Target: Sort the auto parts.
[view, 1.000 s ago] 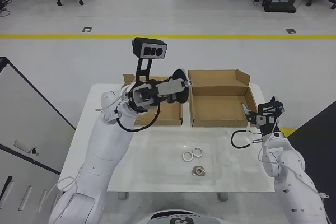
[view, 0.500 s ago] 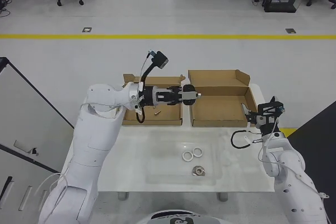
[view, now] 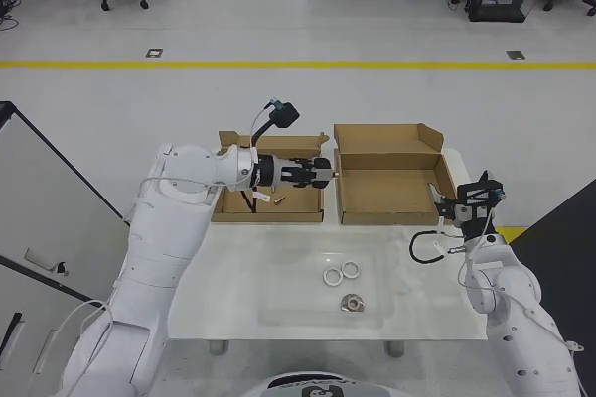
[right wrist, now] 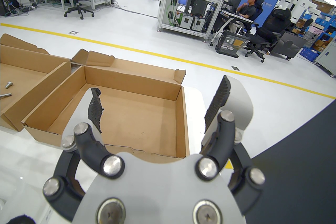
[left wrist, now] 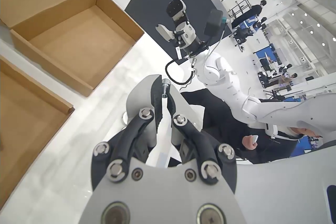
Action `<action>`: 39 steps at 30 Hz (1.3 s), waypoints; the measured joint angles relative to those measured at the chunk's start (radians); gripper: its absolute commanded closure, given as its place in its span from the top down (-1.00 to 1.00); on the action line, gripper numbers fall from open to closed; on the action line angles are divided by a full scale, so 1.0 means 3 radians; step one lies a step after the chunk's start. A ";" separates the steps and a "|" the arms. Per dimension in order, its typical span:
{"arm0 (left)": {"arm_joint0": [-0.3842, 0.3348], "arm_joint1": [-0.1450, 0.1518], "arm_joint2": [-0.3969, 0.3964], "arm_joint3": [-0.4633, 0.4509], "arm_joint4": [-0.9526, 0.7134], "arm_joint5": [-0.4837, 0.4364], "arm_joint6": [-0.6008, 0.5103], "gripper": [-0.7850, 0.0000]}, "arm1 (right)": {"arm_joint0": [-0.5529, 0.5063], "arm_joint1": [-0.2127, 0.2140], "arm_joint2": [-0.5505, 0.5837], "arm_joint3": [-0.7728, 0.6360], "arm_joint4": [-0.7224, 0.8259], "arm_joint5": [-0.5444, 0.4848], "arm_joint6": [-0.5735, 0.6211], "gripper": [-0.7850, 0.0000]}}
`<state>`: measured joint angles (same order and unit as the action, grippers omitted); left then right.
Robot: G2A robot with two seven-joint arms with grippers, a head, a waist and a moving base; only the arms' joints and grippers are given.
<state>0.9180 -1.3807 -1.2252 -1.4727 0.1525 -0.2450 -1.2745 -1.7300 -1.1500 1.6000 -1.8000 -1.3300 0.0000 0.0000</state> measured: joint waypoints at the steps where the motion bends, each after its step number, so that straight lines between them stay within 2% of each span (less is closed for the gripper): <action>1: 0.0000 0.0000 0.0000 0.0000 0.0000 0.0000 0.0000 -1.00 | 0.0000 0.0000 0.0000 0.0000 0.0000 0.0000 0.0000 1.00; 4: 0.0005 0.0007 0.0015 -0.0007 0.0044 0.0028 0.0042 -1.00 | 0.0000 0.0000 0.0000 0.0000 0.0000 0.0000 0.0000 1.00; 6: 0.0002 0.0024 0.0074 0.0002 0.0288 0.0132 0.0172 -1.00 | 0.0000 0.0000 0.0000 0.0000 0.0000 0.0000 0.0000 1.00; 11: -0.0190 0.0034 0.0429 0.0291 0.1655 0.0663 0.0372 -1.00 | 0.0000 0.0000 0.0000 0.0000 0.0000 0.0000 0.0000 1.00; 14: -0.0322 -0.0004 0.0641 0.0572 0.2208 0.0907 0.0532 -1.00 | 0.0000 0.0000 0.0000 0.0000 0.0000 0.0000 0.0000 1.00; 22: -0.0829 -0.0140 0.1037 0.1581 0.2541 0.1316 0.0686 -1.00 | 0.0000 0.0000 0.0000 0.0000 0.0000 0.0000 0.0000 1.00; 25: -0.0969 -0.0189 0.1101 0.1904 0.2523 0.1380 0.0717 -1.00 | 0.0000 0.0000 0.0000 0.0000 0.0000 0.0000 0.0000 1.00; 34: -0.1209 -0.0282 0.1206 0.2700 0.2617 0.1489 0.0890 -1.00 | 0.0000 0.0000 0.0000 0.0000 0.0000 0.0000 0.0000 1.00; 39: -0.1273 -0.0345 0.1283 0.3006 0.2649 0.1513 0.0953 -1.00 | 0.0000 0.0000 0.0000 0.0000 0.0000 0.0000 0.0000 1.00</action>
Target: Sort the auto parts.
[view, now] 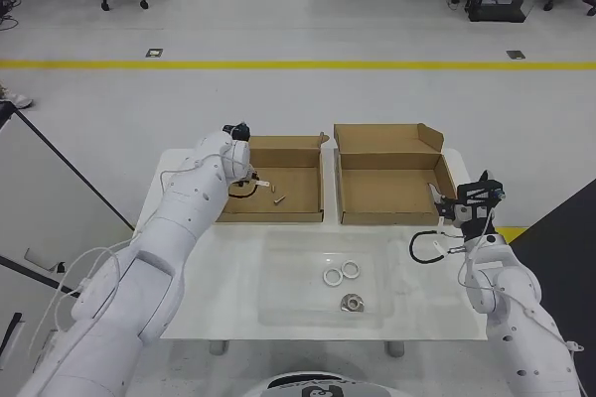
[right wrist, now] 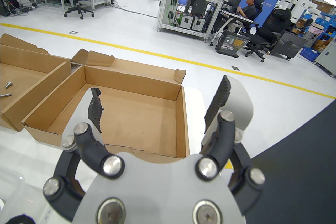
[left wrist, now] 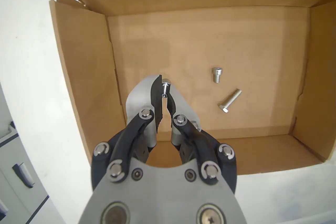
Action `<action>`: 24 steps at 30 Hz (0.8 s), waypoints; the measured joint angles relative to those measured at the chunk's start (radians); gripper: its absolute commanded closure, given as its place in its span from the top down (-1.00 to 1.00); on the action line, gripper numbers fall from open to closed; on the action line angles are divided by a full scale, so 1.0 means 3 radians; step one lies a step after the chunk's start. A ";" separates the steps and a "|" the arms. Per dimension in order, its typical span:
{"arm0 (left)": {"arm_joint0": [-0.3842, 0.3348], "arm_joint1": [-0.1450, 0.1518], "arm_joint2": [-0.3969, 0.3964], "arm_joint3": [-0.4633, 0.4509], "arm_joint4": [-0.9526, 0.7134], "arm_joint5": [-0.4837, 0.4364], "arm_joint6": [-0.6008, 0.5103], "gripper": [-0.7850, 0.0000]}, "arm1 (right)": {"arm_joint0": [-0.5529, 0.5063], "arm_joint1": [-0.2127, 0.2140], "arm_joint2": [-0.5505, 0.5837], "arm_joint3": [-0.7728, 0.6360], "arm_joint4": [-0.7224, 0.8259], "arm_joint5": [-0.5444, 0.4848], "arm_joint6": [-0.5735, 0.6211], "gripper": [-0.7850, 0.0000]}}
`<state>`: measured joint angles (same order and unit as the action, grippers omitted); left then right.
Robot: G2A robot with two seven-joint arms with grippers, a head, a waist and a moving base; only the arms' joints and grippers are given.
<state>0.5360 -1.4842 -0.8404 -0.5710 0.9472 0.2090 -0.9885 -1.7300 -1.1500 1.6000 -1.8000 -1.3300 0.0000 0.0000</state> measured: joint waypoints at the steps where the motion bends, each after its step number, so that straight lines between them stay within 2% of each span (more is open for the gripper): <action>1: -0.0015 -0.0016 0.0014 0.0066 -0.0001 0.0005 0.0011 -1.00 | 0.0000 0.0000 0.0000 0.0000 0.0000 0.0000 0.0000 1.00; 7: -0.0090 -0.0093 0.0076 0.0369 -0.0004 0.0003 0.0033 -1.00 | 0.0000 0.0000 0.0000 0.0000 0.0000 0.0000 0.0000 1.00; 17: -0.0159 -0.0212 0.0149 0.0688 -0.0034 -0.0075 0.0044 -1.00 | 0.0000 0.0000 0.0000 0.0000 0.0000 0.0000 0.0000 1.00; 19: -0.0172 -0.0234 0.0159 0.0739 -0.0040 -0.0085 0.0052 -0.46 | 0.0000 0.0000 0.0000 0.0000 0.0000 0.0000 0.0000 1.00; 22: -0.0192 -0.0262 0.0165 0.0802 -0.0057 -0.0109 0.0060 -0.01 | 0.0000 0.0000 0.0000 0.0000 0.0000 0.0000 0.0000 1.00; 23: -0.0198 -0.0269 0.0166 0.0818 -0.0062 -0.0118 0.0064 0.47 | 0.0000 0.0000 0.0000 0.0000 0.0000 0.0000 0.0000 1.00; 24: -0.0204 -0.0276 0.0167 0.0834 -0.0066 -0.0127 0.0070 0.73 | 0.0000 0.0000 0.0000 0.0000 0.0000 0.0000 0.0000 1.00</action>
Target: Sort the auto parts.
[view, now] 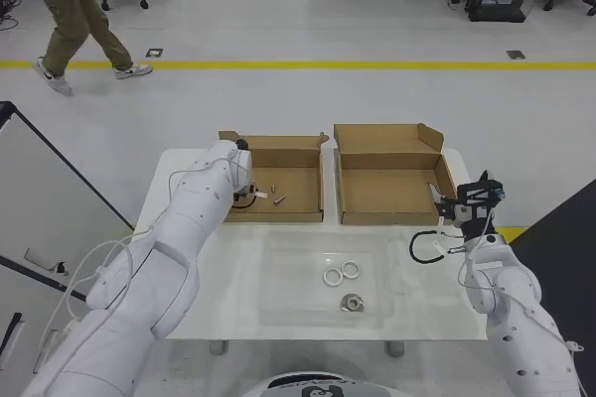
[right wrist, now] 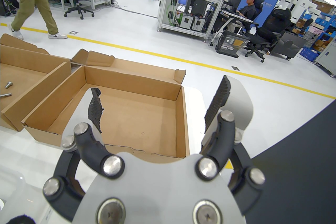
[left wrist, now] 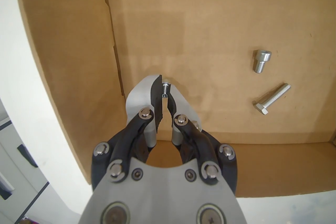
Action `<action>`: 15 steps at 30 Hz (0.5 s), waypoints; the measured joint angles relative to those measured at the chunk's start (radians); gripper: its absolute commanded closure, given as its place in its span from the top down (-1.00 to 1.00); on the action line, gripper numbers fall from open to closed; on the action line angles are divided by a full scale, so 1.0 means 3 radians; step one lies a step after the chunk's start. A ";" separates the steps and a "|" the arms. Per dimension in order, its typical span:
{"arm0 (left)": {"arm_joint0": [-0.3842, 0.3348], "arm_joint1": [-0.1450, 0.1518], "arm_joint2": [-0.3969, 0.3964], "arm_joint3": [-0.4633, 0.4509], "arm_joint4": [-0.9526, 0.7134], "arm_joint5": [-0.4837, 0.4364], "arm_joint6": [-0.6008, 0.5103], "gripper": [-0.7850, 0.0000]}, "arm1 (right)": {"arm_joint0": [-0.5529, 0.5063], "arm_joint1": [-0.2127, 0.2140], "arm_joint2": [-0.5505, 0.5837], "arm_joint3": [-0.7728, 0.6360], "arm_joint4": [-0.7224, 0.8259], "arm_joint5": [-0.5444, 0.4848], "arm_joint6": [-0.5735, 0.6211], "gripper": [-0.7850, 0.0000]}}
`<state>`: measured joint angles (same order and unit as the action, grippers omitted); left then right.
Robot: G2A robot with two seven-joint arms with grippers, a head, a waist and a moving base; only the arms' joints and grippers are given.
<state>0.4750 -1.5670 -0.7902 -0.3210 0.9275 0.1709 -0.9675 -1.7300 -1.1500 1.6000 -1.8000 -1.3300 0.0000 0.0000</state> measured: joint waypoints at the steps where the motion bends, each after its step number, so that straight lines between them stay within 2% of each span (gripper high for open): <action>1: -0.0008 -0.0008 0.0000 0.0019 -0.0006 -0.0010 0.0009 1.00 | 0.0000 0.0000 0.0000 0.0000 0.0000 0.0000 0.0000 1.00; 9: -0.0070 -0.0032 -0.0060 0.0053 -0.0124 -0.0110 0.0087 1.00 | 0.0000 0.0000 0.0000 0.0000 0.0000 0.0000 0.0000 1.00; 15: -0.0094 -0.0003 -0.0184 -0.0170 -0.0324 -0.0386 0.0168 1.00 | 0.0000 0.0000 0.0000 0.0000 0.0000 0.0000 0.0000 1.00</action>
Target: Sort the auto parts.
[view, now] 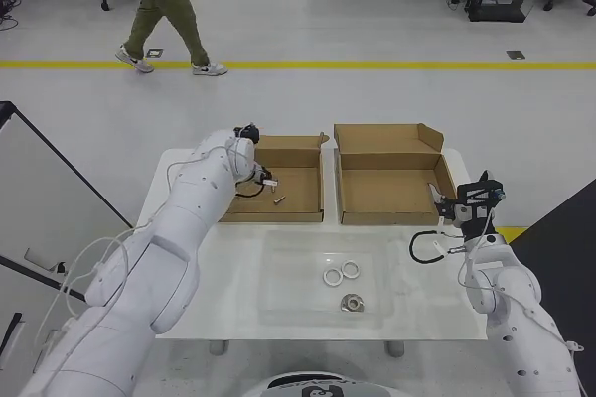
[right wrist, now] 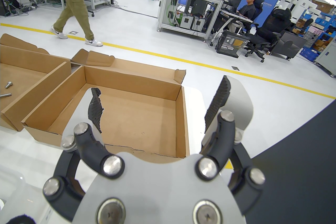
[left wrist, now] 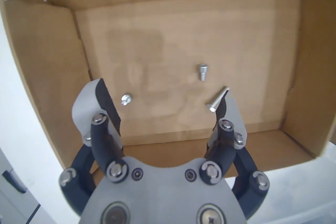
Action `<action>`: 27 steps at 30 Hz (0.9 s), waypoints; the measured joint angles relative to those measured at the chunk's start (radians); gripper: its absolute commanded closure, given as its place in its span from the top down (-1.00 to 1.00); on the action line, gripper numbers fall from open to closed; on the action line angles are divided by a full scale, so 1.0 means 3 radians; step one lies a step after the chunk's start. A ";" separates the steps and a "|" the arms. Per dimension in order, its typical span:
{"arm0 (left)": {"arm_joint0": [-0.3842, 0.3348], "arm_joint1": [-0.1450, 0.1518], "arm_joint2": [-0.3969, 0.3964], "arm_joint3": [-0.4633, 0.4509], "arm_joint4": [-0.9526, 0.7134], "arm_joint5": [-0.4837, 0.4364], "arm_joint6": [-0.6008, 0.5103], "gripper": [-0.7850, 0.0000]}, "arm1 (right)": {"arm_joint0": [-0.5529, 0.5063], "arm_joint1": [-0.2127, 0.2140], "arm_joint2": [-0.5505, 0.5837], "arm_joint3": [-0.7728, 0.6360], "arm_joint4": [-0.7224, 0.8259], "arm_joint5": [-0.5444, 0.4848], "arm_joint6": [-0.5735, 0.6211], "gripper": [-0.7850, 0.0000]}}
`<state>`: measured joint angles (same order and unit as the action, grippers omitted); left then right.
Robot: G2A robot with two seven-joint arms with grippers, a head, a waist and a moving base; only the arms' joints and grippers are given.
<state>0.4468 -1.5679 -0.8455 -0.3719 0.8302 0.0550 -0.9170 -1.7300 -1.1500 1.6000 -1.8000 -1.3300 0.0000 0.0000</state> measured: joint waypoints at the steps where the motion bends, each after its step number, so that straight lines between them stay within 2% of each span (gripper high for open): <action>1: 0.0006 0.0016 -0.0034 -0.0072 -0.0043 -0.0070 0.0007 1.00 | 0.0000 0.0000 0.0000 0.0000 0.0000 0.0000 0.0000 1.00; 6: 0.0120 0.0129 -0.0231 -0.0508 -0.0192 -0.0300 0.0056 1.00 | 0.0000 0.0000 0.0000 0.0000 0.0000 0.0000 0.0000 1.00; 9: 0.0315 0.0252 -0.0433 -0.0974 -0.0260 -0.0439 0.0026 1.00 | 0.0000 0.0000 0.0000 0.0000 0.0000 0.0000 0.0000 1.00; 12: 0.0671 0.0409 -0.0731 -0.1687 -0.0317 -0.0522 -0.0131 1.00 | 0.0000 0.0000 0.0000 0.0000 0.0000 0.0000 0.0000 1.00; 16: 0.1419 0.0621 -0.1297 -0.2994 -0.0563 -0.0628 -0.0578 1.00 | 0.0000 0.0000 0.0000 0.0000 0.0000 0.0000 0.0000 1.00; 19: 0.1911 0.0710 -0.1624 -0.3789 -0.0813 -0.0699 -0.0875 1.00 | 0.0000 0.0000 0.0000 0.0000 0.0000 0.0000 0.0000 1.00; 22: 0.2255 0.0766 -0.1864 -0.4321 -0.1147 -0.0829 -0.1087 1.00 | 0.0000 0.0000 0.0000 0.0000 0.0000 0.0000 0.0000 1.00; 27: 0.2634 0.0841 -0.2177 -0.4803 -0.1671 -0.1039 -0.1341 1.00 | 0.0000 0.0000 0.0000 0.0000 0.0000 0.0000 0.0000 1.00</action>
<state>1.2371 -1.3155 -1.4986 -1.8127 0.3289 -0.2565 -1.3192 -1.7300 -1.1500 1.6000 -1.8000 -1.3300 0.0000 0.0000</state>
